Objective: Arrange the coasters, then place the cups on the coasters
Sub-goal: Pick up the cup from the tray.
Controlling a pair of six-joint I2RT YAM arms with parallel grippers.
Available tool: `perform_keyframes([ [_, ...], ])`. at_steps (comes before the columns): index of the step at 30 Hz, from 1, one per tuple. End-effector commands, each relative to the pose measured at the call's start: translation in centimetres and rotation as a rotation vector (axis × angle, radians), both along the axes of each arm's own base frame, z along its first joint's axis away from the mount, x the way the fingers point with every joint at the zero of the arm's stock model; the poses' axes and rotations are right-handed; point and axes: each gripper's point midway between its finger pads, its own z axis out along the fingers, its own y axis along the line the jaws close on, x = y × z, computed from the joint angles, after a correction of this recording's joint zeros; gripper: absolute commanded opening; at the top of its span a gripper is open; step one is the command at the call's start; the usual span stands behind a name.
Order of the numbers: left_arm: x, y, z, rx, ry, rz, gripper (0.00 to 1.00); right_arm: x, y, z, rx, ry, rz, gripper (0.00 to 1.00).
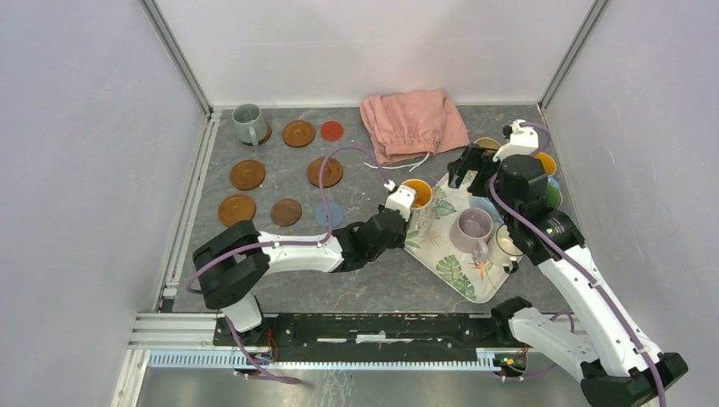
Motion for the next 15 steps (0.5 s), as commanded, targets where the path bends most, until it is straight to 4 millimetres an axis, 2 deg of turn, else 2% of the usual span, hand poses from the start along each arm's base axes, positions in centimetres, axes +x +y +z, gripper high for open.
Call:
perform_keyframes([
  [1,2.9,0.6,8.9,-0.184,-0.182,0.117,0.02,0.3,-0.1,1.8,-0.021,-0.072,0.012,0.98],
  [6,5.9,3.6,10.1,-0.184,-0.175,0.232,0.02,0.3,0.2,1.9,-0.036,-0.076,0.041,0.98],
  [15,14.6,12.4,12.1,-0.174,-0.208,0.475,0.02,0.5,0.9,2.1,-0.058,-0.092,0.091,0.98],
])
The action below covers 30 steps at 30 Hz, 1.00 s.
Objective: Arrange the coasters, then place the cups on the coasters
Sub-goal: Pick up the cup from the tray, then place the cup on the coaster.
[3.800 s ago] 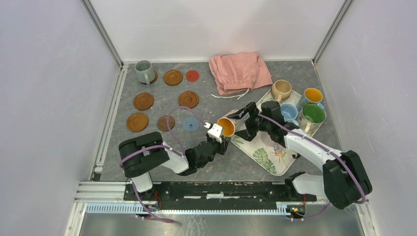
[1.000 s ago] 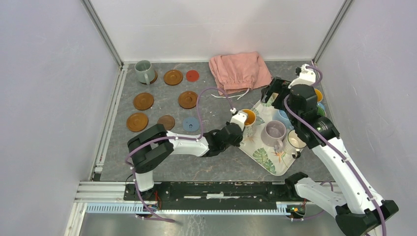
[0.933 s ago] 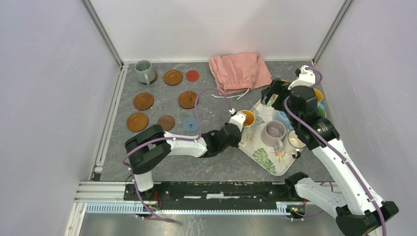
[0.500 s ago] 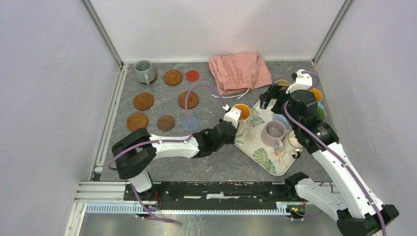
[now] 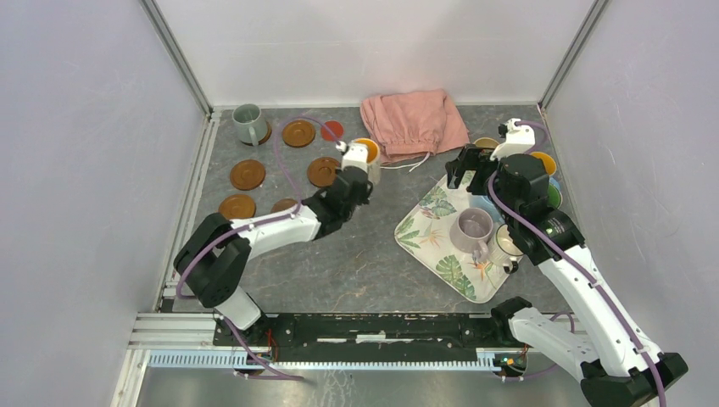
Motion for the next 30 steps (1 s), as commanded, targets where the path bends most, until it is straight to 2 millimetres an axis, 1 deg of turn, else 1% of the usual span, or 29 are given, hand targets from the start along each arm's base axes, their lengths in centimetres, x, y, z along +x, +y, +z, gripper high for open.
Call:
perform_keyframes([
  [1,5.8,3.0,9.3,-0.159,-0.214,0.159,0.02,0.3,0.6,1.3,-0.008,-0.05,0.043,0.98],
  [3,7.6,4.8,9.5,-0.143,-0.227,0.204,0.02,0.3,0.9,1.4,-0.005,-0.051,0.058,0.98],
  [7,10.9,8.1,10.6,-0.108,-0.27,0.276,0.02,0.3,1.5,1.4,0.002,-0.047,0.089,0.98],
  [9,12.7,9.7,11.2,-0.096,-0.294,0.302,0.02,0.2,1.7,1.4,0.004,-0.045,0.103,0.98],
  [11,14.7,11.4,11.5,-0.08,-0.311,0.32,0.02,0.2,1.9,1.4,0.005,-0.04,0.112,0.98],
  [14,17.5,13.1,11.6,-0.025,-0.329,0.332,0.02,0.0,2.1,1.3,0.005,-0.034,0.126,0.98],
  [16,19.1,14.3,11.4,0.006,-0.338,0.341,0.02,-0.1,2.1,1.1,0.001,-0.026,0.132,0.98],
  [20,21.8,16.7,10.5,0.014,-0.338,0.364,0.02,-0.2,2.3,0.9,-0.001,-0.014,0.145,0.98],
  [27,25.3,18.7,7.6,0.037,-0.308,0.344,0.02,-0.3,2.6,0.6,0.0,0.006,0.157,0.98],
  [30,26.2,19.6,6.5,0.037,-0.293,0.345,0.02,-0.2,2.8,0.4,0.003,0.015,0.162,0.98],
])
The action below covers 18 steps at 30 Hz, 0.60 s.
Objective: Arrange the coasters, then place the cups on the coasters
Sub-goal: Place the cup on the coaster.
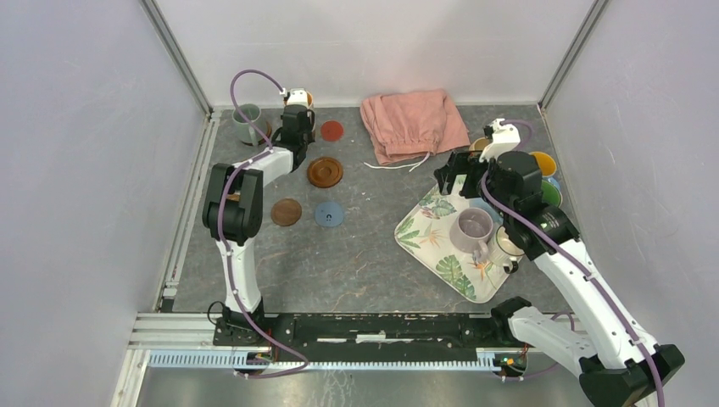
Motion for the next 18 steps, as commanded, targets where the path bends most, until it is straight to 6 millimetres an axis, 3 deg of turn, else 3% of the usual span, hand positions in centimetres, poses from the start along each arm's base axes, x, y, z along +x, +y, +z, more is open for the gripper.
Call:
perform_keyframes([
  [1,4.3,0.1,7.6,-0.027,-0.246,-0.038,0.02,0.2,0.4,1.6,0.015,-0.032,0.018,0.98],
  [8,5.6,1.0,5.9,-0.039,-0.223,-0.04,0.02,0.5,0.7,1.2,0.015,-0.015,0.028,0.98],
  [18,5.2,1.8,4.0,-0.054,-0.192,-0.014,0.02,0.6,1.1,0.8,0.021,0.001,0.04,0.98],
])
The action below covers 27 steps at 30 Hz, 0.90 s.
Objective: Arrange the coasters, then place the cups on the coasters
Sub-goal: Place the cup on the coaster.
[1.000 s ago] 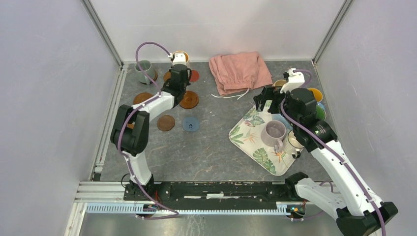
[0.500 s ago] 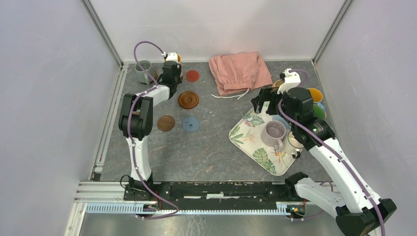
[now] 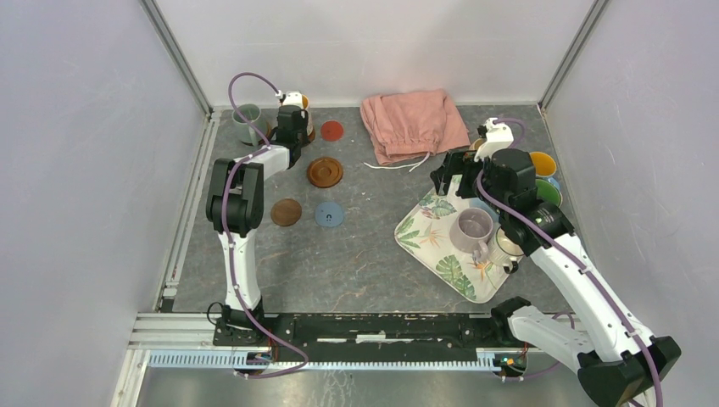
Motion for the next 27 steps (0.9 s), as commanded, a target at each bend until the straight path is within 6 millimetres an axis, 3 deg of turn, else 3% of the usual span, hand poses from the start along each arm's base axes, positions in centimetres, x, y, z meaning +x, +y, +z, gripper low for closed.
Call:
perform_keyframes([
  [1,3.0,0.0,7.3,-0.031,-0.238,0.007,0.02,0.3,0.4,2.0,0.029,-0.04,0.012,0.98],
  [27,1.2,2.1,5.6,-0.061,-0.176,0.064,0.02,-0.2,0.8,1.7,0.053,-0.023,0.031,0.98],
])
